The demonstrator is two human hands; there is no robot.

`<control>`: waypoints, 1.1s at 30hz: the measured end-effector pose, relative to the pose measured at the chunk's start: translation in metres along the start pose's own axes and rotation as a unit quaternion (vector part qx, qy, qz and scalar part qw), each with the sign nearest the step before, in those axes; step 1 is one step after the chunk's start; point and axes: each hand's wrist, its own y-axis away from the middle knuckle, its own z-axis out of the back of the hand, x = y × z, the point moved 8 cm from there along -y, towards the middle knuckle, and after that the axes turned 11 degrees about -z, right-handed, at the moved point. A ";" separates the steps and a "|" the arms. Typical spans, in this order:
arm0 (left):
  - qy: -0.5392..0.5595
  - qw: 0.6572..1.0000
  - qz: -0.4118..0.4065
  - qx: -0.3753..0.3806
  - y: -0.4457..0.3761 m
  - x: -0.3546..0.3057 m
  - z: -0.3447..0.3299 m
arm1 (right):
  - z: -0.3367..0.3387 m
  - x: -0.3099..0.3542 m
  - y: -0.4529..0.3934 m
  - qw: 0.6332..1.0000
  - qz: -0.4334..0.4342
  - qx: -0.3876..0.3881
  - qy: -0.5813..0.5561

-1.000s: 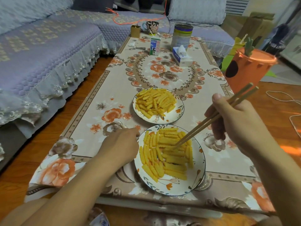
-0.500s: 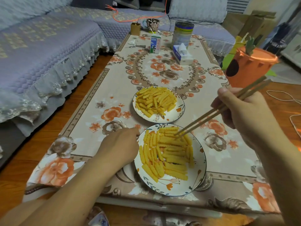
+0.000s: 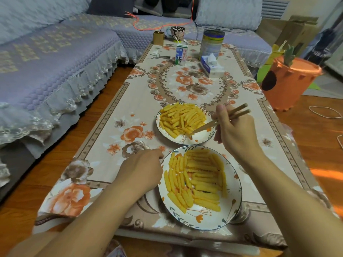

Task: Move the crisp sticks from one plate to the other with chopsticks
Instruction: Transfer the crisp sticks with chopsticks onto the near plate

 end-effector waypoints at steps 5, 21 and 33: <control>-0.002 1.000 0.002 -0.001 0.001 0.000 0.001 | 0.035 0.008 0.004 0.997 -0.019 -0.043 -0.061; -0.016 1.000 -0.008 0.004 0.003 -0.006 0.000 | 0.086 -0.007 0.017 0.993 -0.101 0.023 -0.049; -0.029 1.000 -0.011 0.003 0.001 -0.007 0.000 | 0.091 0.005 0.014 0.992 -0.086 0.018 -0.085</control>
